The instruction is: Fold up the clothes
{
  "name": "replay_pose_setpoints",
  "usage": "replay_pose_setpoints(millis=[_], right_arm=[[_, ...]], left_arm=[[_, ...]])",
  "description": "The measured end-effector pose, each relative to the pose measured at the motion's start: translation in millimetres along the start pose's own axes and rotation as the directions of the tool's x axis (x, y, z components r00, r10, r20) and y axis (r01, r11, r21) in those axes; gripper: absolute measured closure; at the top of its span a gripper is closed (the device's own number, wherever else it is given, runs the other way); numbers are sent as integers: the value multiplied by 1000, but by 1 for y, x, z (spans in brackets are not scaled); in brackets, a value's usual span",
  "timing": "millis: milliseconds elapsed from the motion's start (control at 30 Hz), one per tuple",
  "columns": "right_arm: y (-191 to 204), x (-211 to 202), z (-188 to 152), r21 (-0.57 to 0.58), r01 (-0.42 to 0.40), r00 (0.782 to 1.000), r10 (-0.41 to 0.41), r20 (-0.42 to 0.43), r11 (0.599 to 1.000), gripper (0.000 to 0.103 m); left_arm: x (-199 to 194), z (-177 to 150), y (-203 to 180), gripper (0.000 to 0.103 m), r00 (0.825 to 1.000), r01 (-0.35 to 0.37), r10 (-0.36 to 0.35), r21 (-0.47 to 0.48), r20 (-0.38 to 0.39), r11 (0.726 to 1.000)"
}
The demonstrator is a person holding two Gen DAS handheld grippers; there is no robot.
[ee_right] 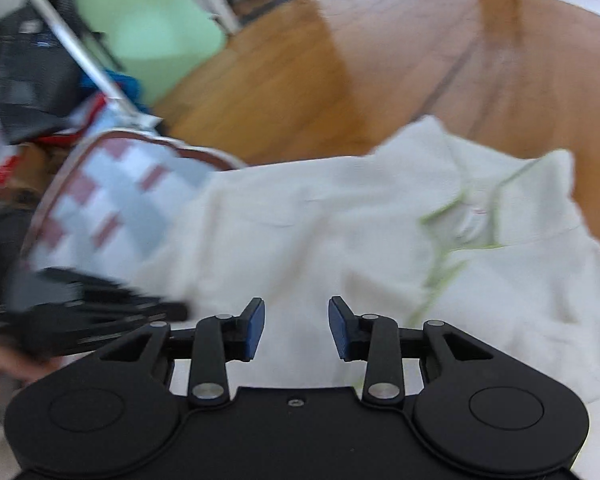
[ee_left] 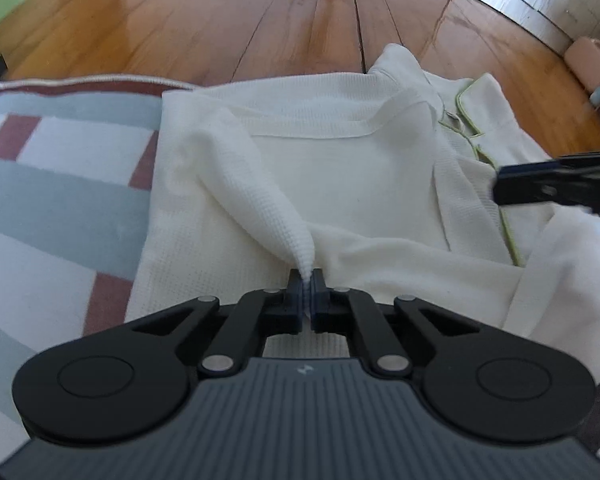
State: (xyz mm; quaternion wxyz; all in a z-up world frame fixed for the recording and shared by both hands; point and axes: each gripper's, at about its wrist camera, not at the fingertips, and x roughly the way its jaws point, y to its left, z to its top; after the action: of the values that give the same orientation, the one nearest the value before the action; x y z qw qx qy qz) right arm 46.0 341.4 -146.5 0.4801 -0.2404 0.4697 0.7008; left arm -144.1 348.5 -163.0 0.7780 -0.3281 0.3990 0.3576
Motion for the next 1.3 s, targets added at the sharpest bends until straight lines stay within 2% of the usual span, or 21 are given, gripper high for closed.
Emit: replay_pose_setpoints(millis=[67,167,233,267,300,333,433,533,633,667,733,767,867,933,1000,1100,1133,1200,1233,1267,1300], right_arm=[[-12,1,8,44,45,999,-46,17,998,63],[-12,14,3,76,105,993,-108,40,992,60],[-8,16,5,77,119,989,-126,83,990,59],[-4,15,5,61,129,985,-135,104,990,66],[6,12,5,15,151,980,-152,132,988,80],[17,9,6,-42,189,970,-180,166,981,97],[41,-10,-2,-88,300,926,-268,267,950,98],[62,-30,-18,-76,452,857,-408,315,889,98],[62,-25,-24,-100,553,817,-515,261,827,97],[53,-17,-23,-100,572,810,-542,222,814,92],[28,-9,-20,-41,573,814,-562,144,819,85],[16,-9,-20,4,551,828,-547,122,835,85],[-13,-27,-21,197,348,913,-379,153,917,75],[-26,-28,-20,268,284,930,-333,155,920,73],[-33,-25,-17,300,267,934,-323,154,916,73],[-37,-22,-14,326,219,944,-285,168,919,70],[-38,-23,-15,330,208,945,-277,177,921,70],[-17,-24,-19,240,251,930,-303,208,938,85],[-2,-24,-22,175,285,920,-321,225,942,95],[13,-25,-25,110,319,910,-337,243,941,95],[28,-24,-29,33,352,902,-348,256,936,95]], left_arm=[[-4,4,5,99,999,31,-31,-1,17,1000],[-20,9,17,94,992,72,-71,-7,106,997],[-29,8,28,82,985,84,-77,-37,155,996],[-32,8,33,81,982,89,-78,-55,172,995],[-31,7,38,81,983,85,-72,-67,171,994],[-28,6,41,81,985,77,-63,-77,163,994],[-25,6,44,82,986,45,-33,-75,162,996],[-27,9,48,81,983,25,-15,-55,182,998],[-37,17,61,81,971,-19,28,-42,237,999],[-41,20,66,81,966,-34,43,-39,256,999],[-42,22,77,80,962,5,19,-88,273,996],[-39,22,83,79,961,40,-5,-120,276,992],[-26,24,88,78,961,121,-76,-156,266,980],[-14,26,85,77,961,163,-122,-150,250,975],[-2,29,76,77,960,183,-152,-115,235,976],[18,38,48,75,984,68,-72,28,161,997],[23,40,38,65,987,4,-18,92,158,996],[33,43,23,52,985,-89,58,186,163,978],[36,42,19,58,983,-102,67,205,169,973],[36,41,17,68,986,-80,45,210,163,974],[35,39,16,95,988,-42,10,209,153,977]])
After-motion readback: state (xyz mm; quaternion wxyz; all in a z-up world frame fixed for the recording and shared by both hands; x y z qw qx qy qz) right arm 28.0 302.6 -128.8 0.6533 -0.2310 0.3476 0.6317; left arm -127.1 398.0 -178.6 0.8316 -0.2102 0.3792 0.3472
